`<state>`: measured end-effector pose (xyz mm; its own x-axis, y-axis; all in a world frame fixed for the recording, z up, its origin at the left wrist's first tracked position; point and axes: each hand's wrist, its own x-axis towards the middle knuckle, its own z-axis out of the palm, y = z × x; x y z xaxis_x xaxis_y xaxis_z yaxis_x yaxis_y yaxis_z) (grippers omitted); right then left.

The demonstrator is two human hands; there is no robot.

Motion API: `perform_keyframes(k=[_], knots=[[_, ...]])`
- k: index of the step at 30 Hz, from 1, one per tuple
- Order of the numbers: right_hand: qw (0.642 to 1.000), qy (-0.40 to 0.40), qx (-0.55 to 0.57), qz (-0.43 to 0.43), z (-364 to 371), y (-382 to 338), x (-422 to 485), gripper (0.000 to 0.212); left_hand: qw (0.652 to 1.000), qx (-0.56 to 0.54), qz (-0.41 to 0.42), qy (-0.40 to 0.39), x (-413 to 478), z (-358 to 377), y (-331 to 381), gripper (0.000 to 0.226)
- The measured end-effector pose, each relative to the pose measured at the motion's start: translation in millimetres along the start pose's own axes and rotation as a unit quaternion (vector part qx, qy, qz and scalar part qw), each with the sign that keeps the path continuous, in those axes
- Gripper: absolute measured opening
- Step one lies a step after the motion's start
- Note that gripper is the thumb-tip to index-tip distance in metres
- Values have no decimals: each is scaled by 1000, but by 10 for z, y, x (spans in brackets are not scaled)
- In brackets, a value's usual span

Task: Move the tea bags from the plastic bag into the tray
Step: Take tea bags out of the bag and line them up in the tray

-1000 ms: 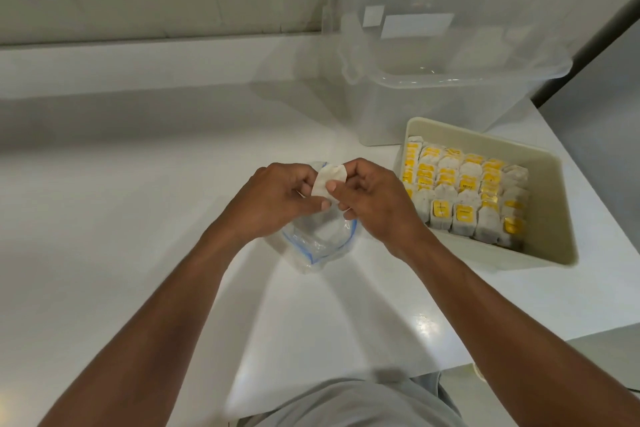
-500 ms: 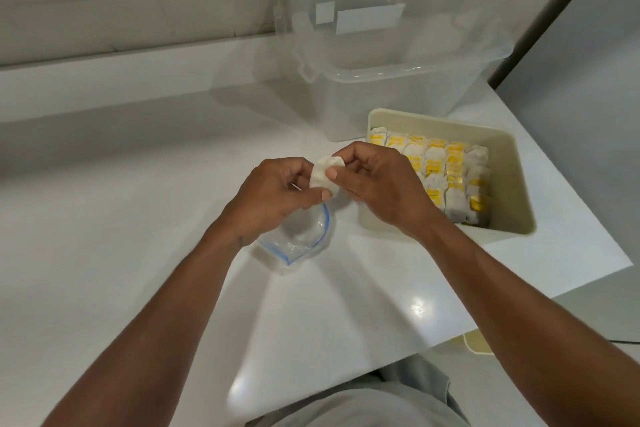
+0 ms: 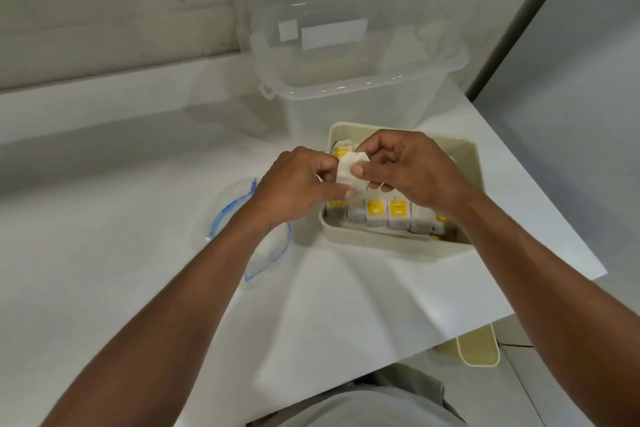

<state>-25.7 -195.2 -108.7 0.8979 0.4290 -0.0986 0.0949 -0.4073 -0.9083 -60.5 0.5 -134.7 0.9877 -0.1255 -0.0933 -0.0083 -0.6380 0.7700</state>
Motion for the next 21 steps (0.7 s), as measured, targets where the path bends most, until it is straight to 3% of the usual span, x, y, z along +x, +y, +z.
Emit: perform_keyframes(k=[6,12,21], knots=[[997,-40,-67,15,-107,283,112,13,999,23,-23,15,88,70,28,20],[990,-105,-77,57,64,588,201,10,998,-19,-31,46,63,39,57,29],[981,-142,-109,79,267,655,262,10,996,-39,-55,51,-128,217,-85,19]])
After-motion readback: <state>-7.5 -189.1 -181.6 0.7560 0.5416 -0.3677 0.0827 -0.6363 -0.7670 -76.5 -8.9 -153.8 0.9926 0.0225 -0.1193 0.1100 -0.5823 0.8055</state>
